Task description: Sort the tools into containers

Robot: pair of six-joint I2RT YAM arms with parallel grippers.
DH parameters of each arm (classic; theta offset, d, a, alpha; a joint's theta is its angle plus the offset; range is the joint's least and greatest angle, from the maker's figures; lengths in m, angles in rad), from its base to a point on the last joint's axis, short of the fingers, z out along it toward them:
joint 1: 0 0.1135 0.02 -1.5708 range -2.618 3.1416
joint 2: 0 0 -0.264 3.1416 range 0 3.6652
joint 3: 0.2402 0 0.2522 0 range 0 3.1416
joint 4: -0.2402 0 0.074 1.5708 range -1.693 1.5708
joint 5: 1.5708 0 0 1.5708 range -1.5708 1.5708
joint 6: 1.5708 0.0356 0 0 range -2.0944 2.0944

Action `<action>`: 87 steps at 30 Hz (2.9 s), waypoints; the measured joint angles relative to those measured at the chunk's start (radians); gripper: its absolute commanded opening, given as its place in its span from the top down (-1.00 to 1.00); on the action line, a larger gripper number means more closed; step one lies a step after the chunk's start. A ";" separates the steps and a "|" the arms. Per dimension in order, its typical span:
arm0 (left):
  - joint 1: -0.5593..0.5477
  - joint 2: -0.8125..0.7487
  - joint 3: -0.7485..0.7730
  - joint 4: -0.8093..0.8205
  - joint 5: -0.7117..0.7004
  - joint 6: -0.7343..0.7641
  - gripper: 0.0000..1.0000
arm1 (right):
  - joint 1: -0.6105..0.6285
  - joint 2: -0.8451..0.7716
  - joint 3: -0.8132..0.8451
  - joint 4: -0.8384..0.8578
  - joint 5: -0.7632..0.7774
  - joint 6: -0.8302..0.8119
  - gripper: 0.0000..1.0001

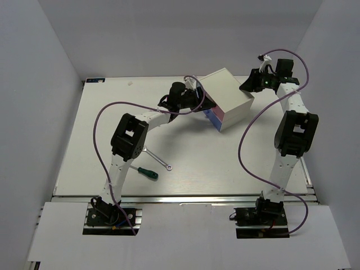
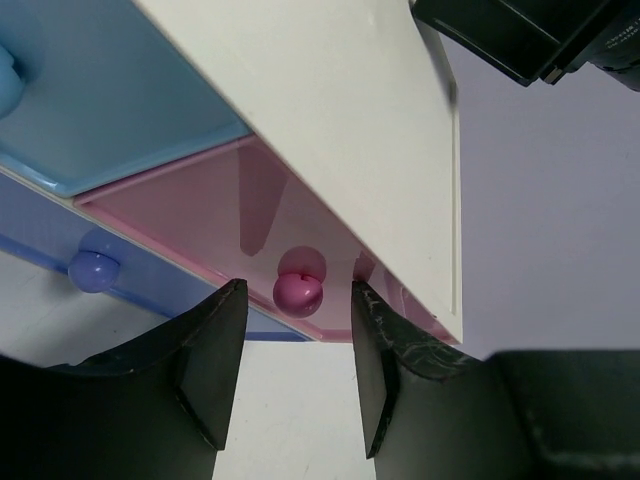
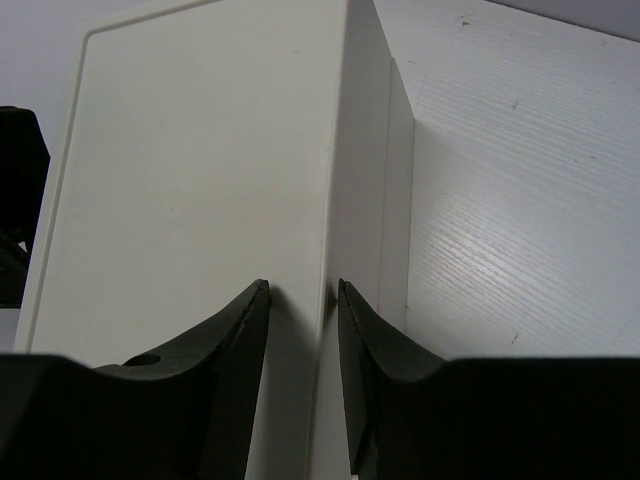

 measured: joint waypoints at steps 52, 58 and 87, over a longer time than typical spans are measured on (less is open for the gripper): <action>0.075 -0.387 -0.506 -0.068 -0.047 0.169 -0.15 | 0.000 0.000 0.006 -0.010 0.060 0.002 -0.14; 0.077 -0.387 -0.487 -0.120 -0.074 0.189 -0.23 | -0.005 0.000 0.006 -0.018 0.069 -0.009 -0.35; 0.232 -1.345 -0.904 -0.677 -0.638 0.187 0.20 | 0.575 -0.526 -0.308 -0.117 0.110 -0.520 -0.36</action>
